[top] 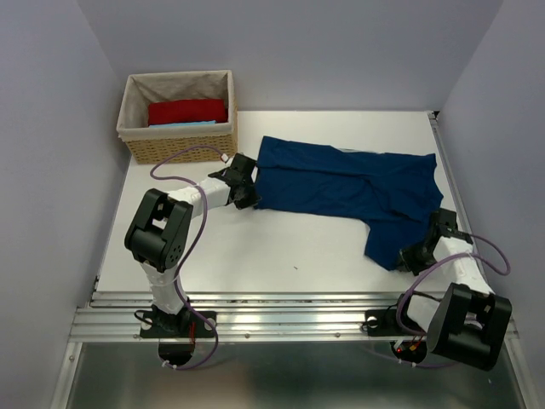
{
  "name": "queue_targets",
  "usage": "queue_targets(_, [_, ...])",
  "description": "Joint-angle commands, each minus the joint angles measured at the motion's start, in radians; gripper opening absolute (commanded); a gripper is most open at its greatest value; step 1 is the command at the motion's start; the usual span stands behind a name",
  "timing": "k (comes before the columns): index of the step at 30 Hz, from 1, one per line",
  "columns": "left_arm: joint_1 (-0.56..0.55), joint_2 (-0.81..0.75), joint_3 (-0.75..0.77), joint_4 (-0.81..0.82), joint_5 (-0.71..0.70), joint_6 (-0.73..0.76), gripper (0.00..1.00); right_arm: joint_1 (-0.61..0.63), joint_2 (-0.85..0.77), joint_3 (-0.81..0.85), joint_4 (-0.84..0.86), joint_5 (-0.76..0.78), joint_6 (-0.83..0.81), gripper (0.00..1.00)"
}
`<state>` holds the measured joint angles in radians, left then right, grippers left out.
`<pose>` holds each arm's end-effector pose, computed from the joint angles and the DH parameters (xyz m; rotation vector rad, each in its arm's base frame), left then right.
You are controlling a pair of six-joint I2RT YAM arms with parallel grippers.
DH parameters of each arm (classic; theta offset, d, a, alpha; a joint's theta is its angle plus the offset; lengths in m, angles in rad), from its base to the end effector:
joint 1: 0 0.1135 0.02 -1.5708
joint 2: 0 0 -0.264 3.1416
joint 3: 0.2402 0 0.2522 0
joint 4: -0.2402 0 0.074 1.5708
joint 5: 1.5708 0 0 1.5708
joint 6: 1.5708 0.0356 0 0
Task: Roll the t-shirts
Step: Fold the T-shirt at the center of the board.
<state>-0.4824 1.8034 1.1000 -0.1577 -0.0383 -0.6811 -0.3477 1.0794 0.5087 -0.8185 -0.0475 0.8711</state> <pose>0.3354 -0.1741 0.1746 -0.2644 2.4745 -0.4669 0.1451 -0.0508 0.1567 1.6977 2.4434 0.1384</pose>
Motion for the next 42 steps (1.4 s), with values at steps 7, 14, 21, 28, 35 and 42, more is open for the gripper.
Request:
queue_targets(7, [-0.001,-0.078,0.08,-0.048,-0.029,0.02,0.0,-0.008,-0.102,0.083,0.024,0.003,-0.056,0.01])
queue_targets(14, [0.001,-0.114,0.093,-0.077,-0.028,0.022,0.0,-0.008,-0.122,0.142,0.025,-0.031,-0.101,0.01])
queue_targets(21, [0.001,-0.119,0.135,-0.101,-0.025,0.025,0.0,-0.008,-0.102,0.231,0.036,-0.037,-0.141,0.01])
queue_targets(28, [-0.001,-0.095,0.207,-0.132,-0.034,0.038,0.0,-0.008,-0.05,0.31,0.081,-0.04,-0.153,0.01])
queue_targets(35, [0.011,-0.026,0.317,-0.169,-0.063,0.046,0.0,-0.008,0.042,0.408,0.172,-0.043,-0.138,0.01])
queue_targets(42, [0.031,0.027,0.391,-0.174,-0.072,0.043,0.0,-0.008,0.158,0.531,0.228,-0.028,-0.15,0.01])
